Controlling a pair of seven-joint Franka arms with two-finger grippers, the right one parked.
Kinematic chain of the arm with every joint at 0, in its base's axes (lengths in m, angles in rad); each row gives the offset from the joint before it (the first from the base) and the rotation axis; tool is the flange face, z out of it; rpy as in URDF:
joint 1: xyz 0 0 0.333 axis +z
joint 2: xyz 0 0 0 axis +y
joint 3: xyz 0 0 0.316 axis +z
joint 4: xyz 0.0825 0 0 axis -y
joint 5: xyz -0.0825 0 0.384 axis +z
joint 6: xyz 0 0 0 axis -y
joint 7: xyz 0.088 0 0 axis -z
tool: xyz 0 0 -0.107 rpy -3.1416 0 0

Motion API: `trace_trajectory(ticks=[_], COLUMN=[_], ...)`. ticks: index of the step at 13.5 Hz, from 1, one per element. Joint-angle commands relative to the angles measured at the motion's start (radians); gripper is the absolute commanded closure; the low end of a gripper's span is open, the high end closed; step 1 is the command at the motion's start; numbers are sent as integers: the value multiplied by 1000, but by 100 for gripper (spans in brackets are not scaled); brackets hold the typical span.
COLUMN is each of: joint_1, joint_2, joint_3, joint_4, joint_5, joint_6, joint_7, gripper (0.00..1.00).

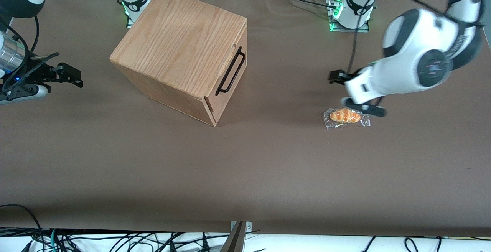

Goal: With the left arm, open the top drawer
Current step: 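Move the left gripper toward the black drawer handle of the wooden box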

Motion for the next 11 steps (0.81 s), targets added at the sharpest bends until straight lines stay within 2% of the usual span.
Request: trace_trajectory(ticks=[1, 5, 11], joint_1=[-89, -212, -373], joint_2=[70, 116, 178], joint_3=[7, 7, 7], joint_4=[79, 129, 129], joint_5=[-68, -170, -178], joint_6=[-18, 127, 388], joint_7=[-13, -159, -318], gripper=[0, 0, 0])
